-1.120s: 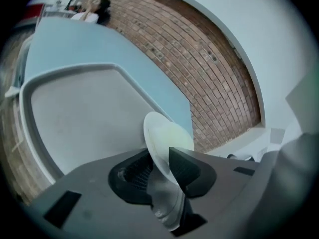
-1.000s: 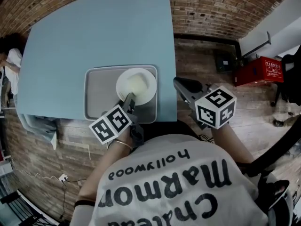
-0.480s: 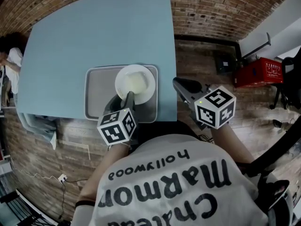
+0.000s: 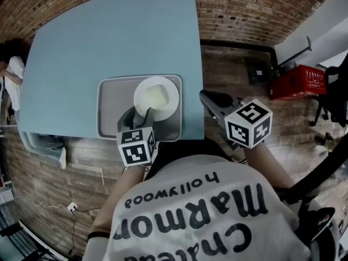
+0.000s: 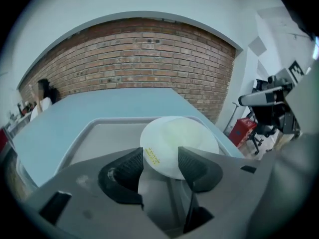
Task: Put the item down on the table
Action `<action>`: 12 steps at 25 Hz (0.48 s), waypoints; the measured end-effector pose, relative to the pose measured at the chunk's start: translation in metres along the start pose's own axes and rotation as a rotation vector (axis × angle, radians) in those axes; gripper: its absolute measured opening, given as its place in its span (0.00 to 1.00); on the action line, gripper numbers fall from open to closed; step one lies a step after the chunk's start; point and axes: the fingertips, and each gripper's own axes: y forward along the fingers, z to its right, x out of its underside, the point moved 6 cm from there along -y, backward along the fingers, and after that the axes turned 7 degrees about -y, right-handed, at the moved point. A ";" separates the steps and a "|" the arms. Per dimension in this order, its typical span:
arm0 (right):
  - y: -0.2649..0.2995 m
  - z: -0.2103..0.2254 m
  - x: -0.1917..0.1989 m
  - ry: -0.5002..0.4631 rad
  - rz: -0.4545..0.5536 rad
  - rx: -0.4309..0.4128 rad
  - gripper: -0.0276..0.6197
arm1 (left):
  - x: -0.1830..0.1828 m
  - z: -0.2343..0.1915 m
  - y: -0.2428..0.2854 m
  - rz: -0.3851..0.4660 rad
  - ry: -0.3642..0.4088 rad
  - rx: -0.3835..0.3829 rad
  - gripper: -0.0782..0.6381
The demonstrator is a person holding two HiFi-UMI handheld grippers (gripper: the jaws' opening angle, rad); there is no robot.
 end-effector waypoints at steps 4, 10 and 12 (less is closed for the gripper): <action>0.001 -0.001 -0.001 -0.002 -0.002 -0.002 0.06 | 0.001 0.002 0.001 -0.001 0.099 -0.006 0.39; 0.002 -0.005 -0.004 -0.012 -0.003 -0.007 0.06 | -0.002 -0.001 -0.005 0.029 0.072 0.000 0.39; 0.002 -0.007 -0.006 -0.015 -0.004 -0.009 0.06 | -0.004 -0.005 -0.007 0.024 0.037 0.009 0.39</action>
